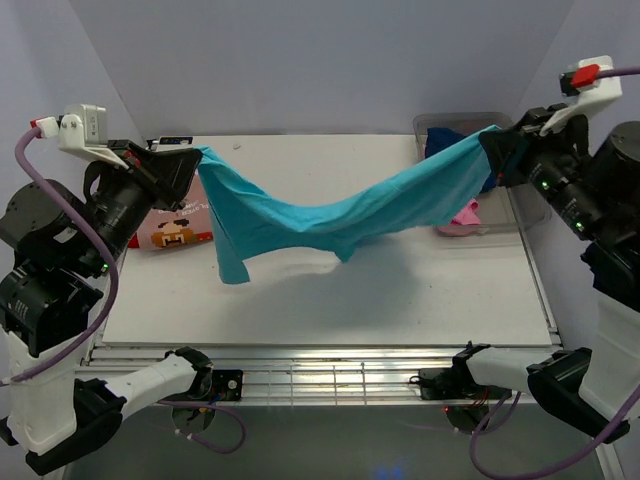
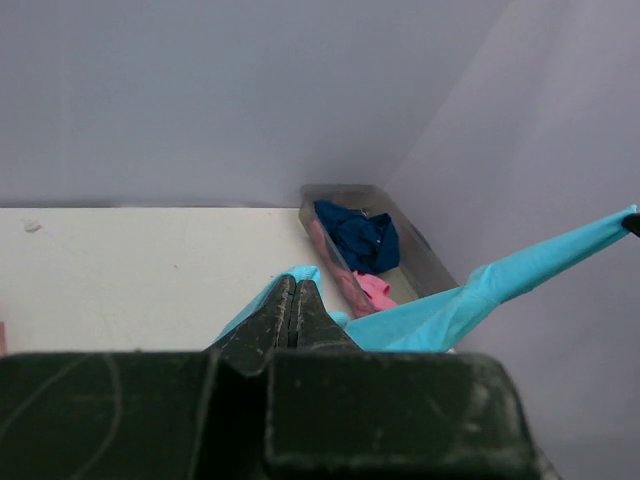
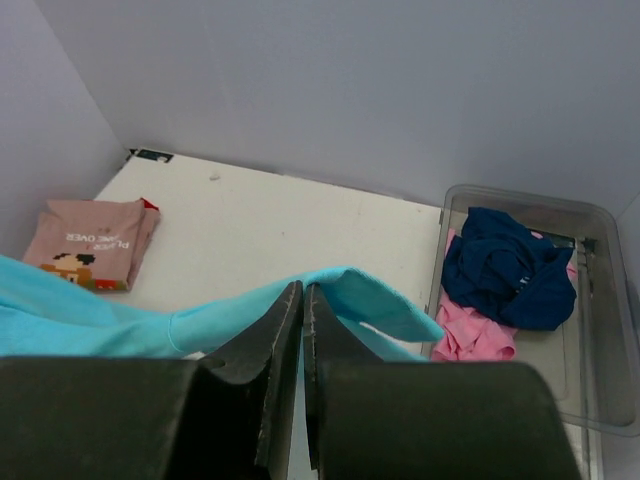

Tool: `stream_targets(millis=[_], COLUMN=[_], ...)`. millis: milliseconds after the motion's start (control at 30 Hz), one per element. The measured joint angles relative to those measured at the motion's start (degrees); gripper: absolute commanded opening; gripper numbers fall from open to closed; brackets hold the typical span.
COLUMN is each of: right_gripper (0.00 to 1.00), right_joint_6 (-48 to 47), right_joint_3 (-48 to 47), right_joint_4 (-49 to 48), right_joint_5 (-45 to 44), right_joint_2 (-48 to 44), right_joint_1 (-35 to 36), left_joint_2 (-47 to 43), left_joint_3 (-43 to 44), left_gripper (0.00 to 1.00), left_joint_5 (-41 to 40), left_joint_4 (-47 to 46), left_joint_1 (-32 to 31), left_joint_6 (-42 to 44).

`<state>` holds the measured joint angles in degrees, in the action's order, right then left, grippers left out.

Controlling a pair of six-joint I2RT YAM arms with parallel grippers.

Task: Fold and stack the t-shirts
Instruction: Flatten out the tshirt

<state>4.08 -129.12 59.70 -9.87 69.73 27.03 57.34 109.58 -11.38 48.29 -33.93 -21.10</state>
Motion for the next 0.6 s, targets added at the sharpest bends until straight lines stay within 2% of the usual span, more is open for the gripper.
stream_targets(millis=[167,367,500,600], right_gripper=[0.08,0.08,0.08,0.08], right_joint_6=[2.1,5.2,7.3,8.2], right_joint_3=[-1.7,0.8,7.2,11.4], right_joint_4=[0.1,-2.8,-3.0,-3.1], right_joint_5=[2.6,4.8,4.3,1.8], right_joint_2=[-4.2,-5.6,-1.5,6.1], right_joint_1=[0.0,0.0,0.0,0.0], left_joint_2=[-0.1,2.0,7.8,14.8], left_joint_3=[1.9,1.7,-1.2,-5.4], left_gripper=[0.00,0.00,0.00,0.00], left_joint_5=[4.0,3.2,0.0,-2.1], left_joint_4=[2.7,8.9,13.7,15.2], left_joint_1=[0.0,0.0,0.0,0.4], left_joint_6=[-2.7,-5.6,-7.0,-6.9])
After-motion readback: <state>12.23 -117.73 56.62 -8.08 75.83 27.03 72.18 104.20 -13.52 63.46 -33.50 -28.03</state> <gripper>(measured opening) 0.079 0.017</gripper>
